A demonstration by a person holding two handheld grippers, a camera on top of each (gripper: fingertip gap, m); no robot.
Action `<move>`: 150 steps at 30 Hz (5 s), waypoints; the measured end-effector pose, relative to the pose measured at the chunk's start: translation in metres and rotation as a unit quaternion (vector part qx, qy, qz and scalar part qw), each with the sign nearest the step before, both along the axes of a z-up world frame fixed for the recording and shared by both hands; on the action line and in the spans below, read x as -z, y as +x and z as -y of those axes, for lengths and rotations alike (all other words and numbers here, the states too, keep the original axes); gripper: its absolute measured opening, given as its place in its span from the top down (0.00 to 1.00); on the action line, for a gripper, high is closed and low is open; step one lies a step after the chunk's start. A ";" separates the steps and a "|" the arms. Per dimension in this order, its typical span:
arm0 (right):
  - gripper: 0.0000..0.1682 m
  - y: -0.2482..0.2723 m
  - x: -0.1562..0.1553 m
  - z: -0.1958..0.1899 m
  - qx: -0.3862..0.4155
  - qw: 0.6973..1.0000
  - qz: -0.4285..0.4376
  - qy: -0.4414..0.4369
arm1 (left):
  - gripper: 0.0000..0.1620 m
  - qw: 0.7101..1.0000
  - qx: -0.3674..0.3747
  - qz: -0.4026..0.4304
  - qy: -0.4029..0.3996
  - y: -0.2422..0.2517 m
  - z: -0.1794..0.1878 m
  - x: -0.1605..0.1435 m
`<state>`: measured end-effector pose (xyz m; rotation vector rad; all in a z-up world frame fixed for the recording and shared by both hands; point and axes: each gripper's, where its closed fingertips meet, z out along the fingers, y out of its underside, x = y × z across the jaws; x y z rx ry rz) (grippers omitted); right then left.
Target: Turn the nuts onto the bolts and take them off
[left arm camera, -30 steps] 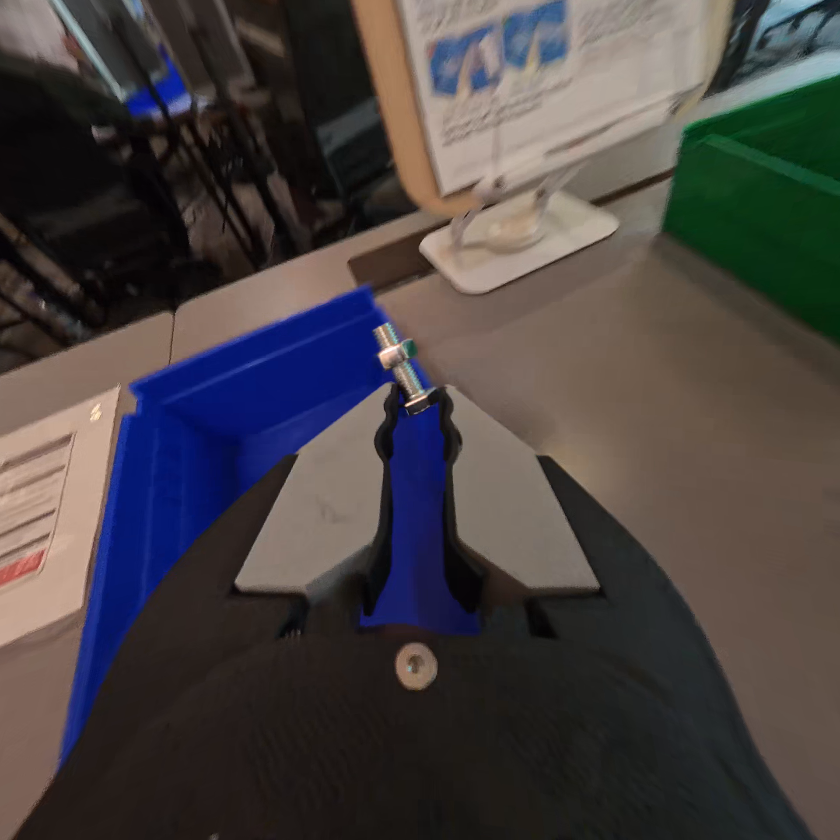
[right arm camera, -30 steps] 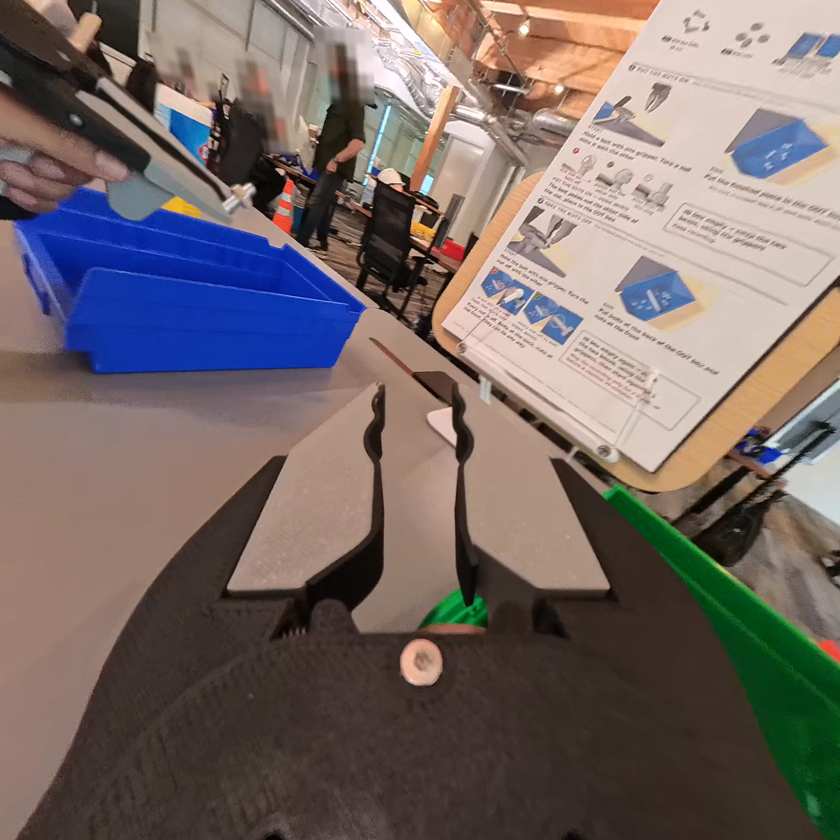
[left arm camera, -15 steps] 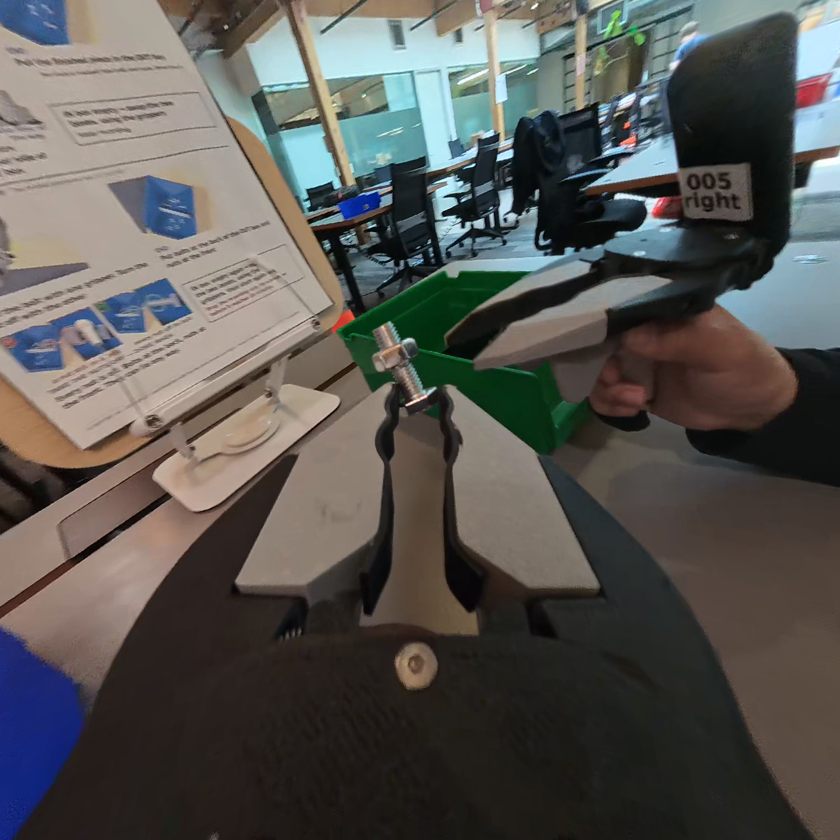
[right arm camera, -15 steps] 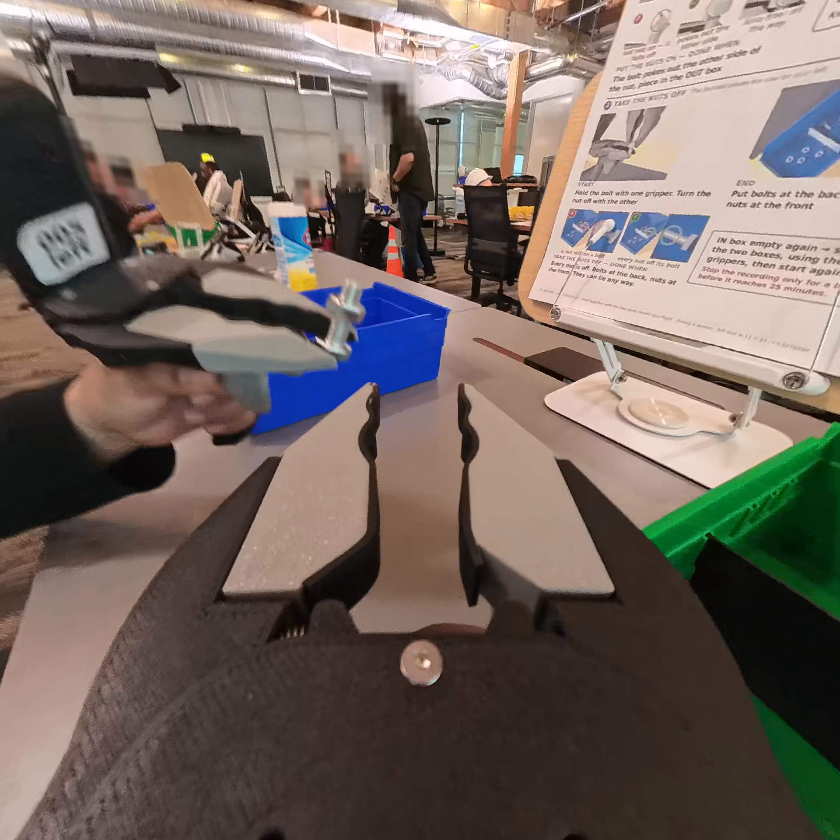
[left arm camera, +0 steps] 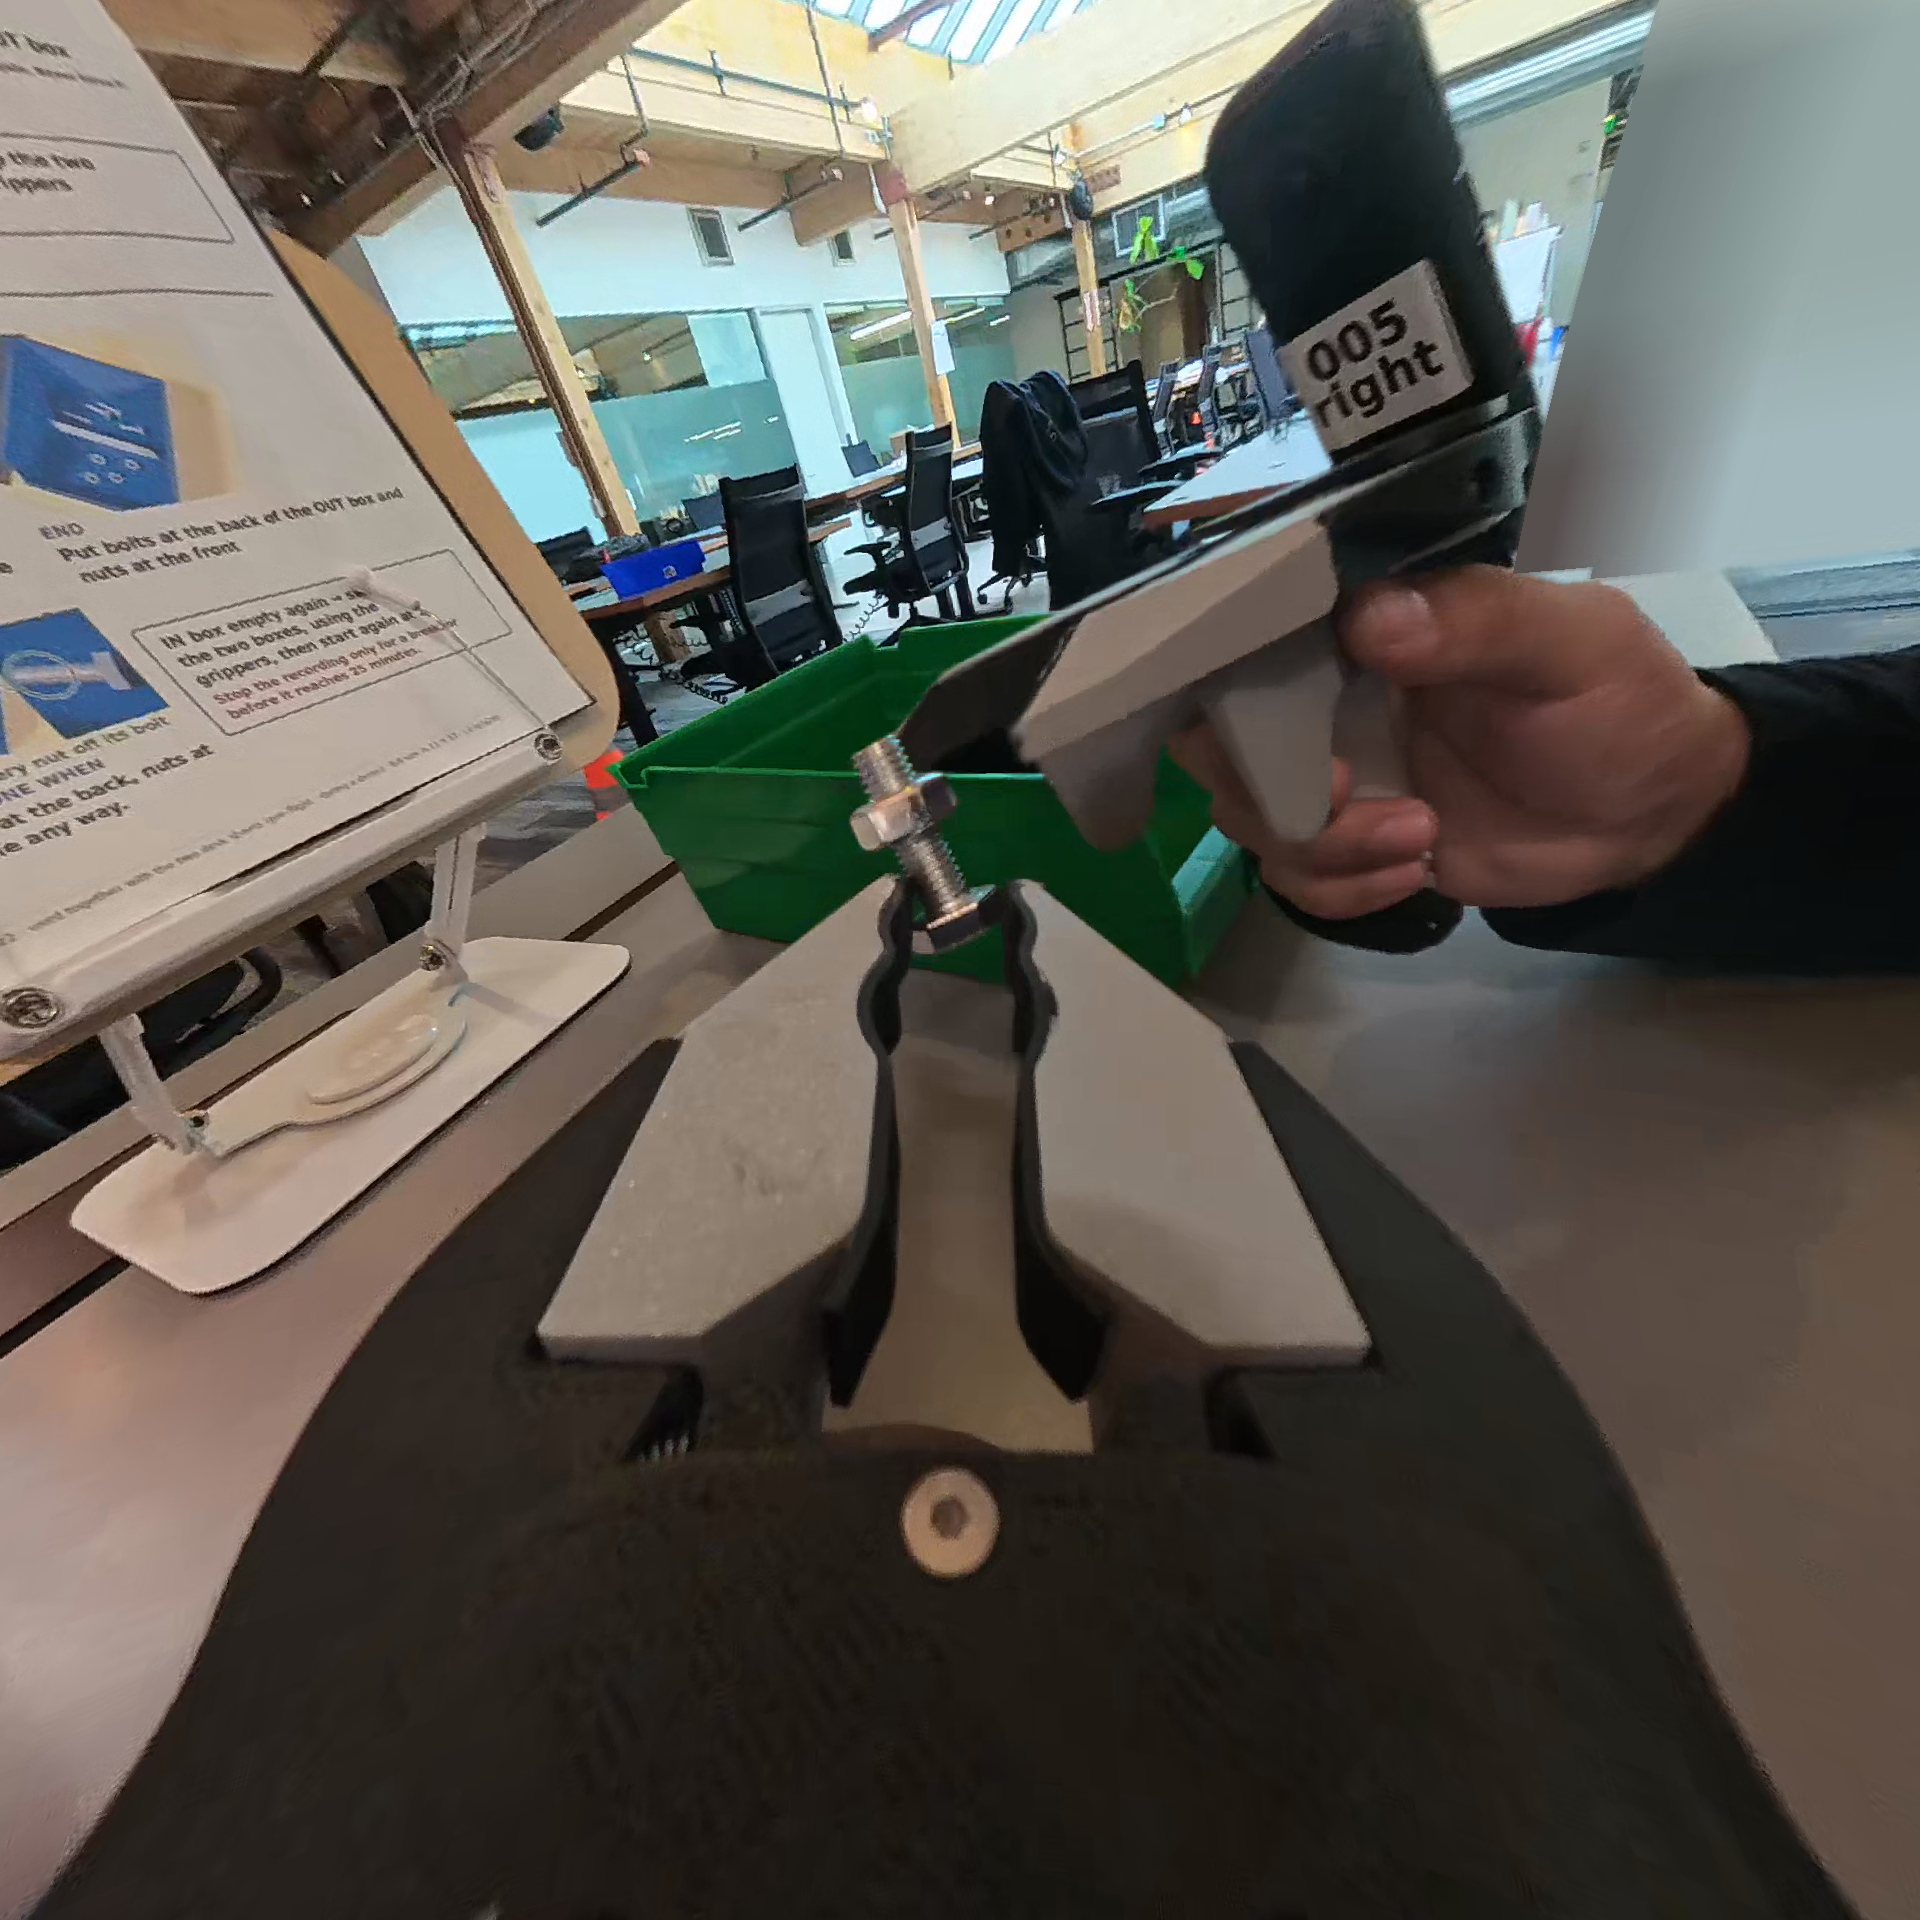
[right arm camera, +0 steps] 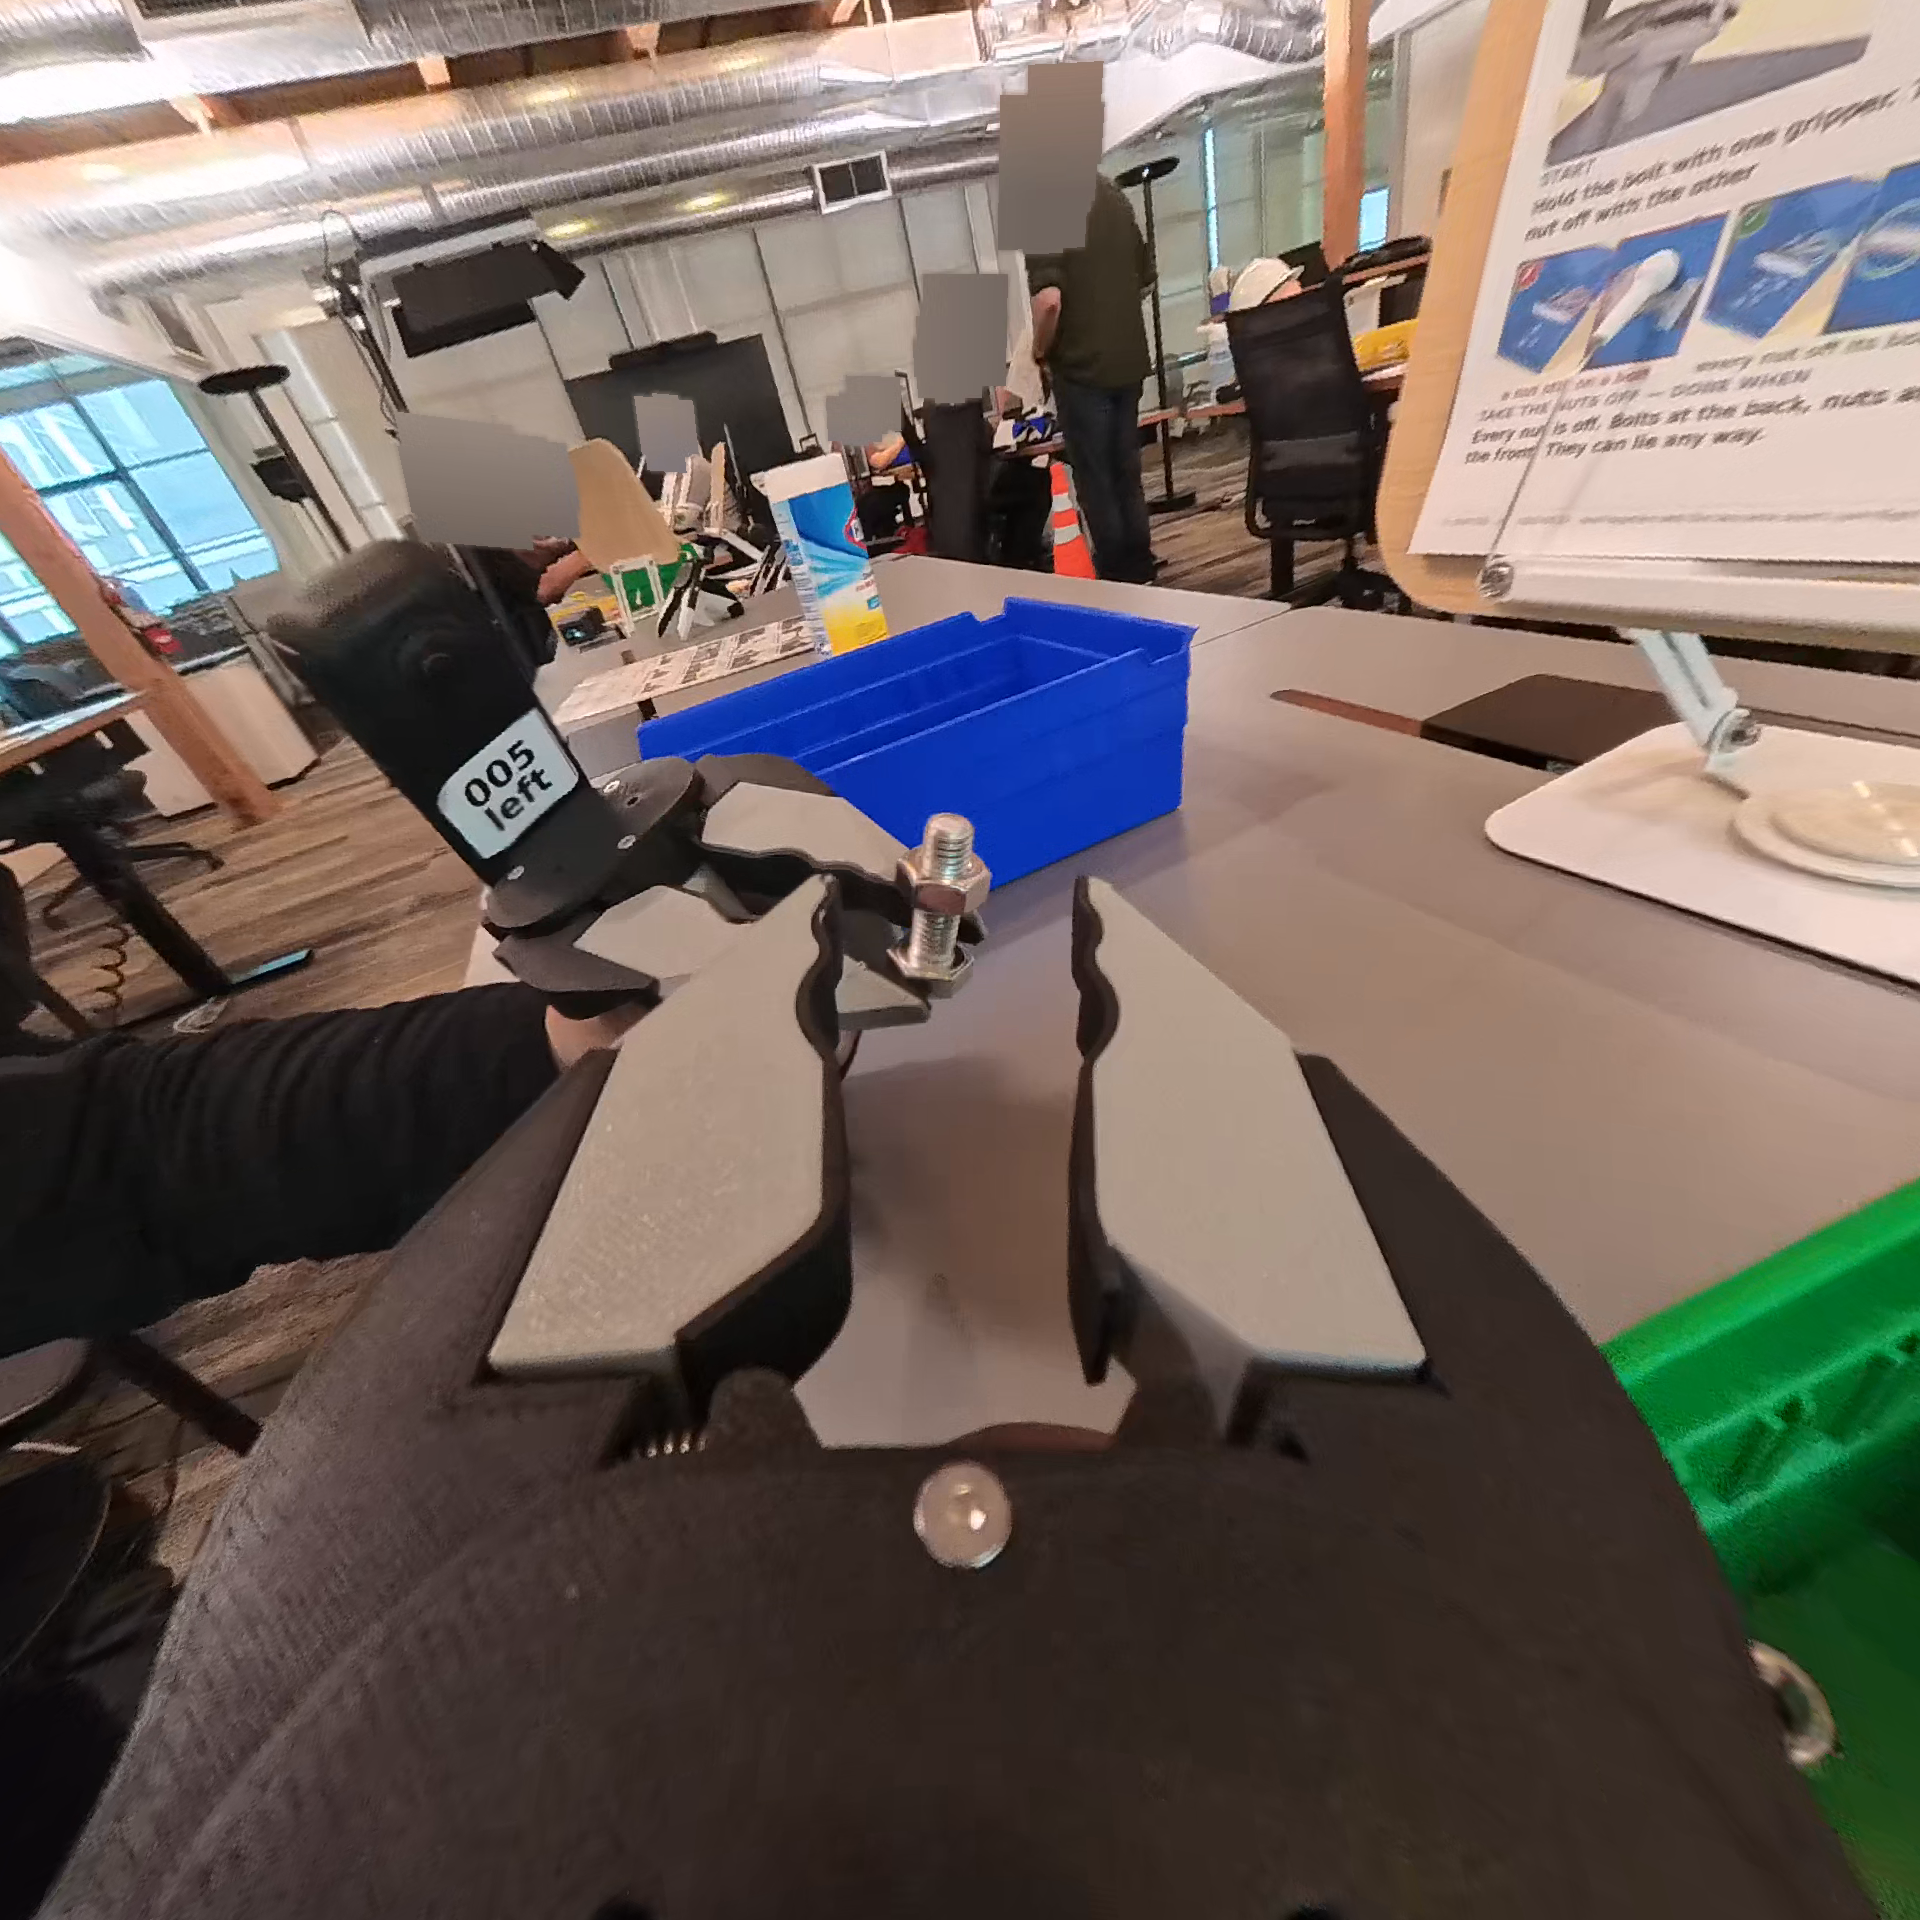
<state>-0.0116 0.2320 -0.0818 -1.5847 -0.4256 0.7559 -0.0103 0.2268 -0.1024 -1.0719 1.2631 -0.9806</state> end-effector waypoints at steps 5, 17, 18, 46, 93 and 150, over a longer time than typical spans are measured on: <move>0.90 -0.012 0.010 0.003 -0.029 0.999 0.008 -0.015 | 0.91 1.000 0.015 -0.003 0.013 0.004 0.013 0.001; 0.91 -0.012 0.022 -0.003 0.008 0.997 0.074 0.004 | 0.91 0.992 0.040 -0.016 -0.119 0.003 0.005 0.010; 0.91 -0.013 0.023 -0.003 0.009 0.997 0.073 0.003 | 0.91 0.991 0.043 -0.018 -0.129 0.003 0.005 0.011; 0.91 -0.002 0.025 -0.009 0.025 0.998 0.054 -0.019 | 0.79 0.977 0.070 -0.041 -0.200 -0.001 0.001 0.018; 0.83 -0.007 0.021 -0.006 -0.001 1.000 0.018 -0.021 | 0.90 0.984 0.023 -0.058 -0.170 0.003 -0.009 0.028; 0.82 -0.017 0.015 -0.002 -0.002 0.999 0.045 0.016 | 0.91 0.989 0.042 -0.051 -0.130 0.010 0.013 0.022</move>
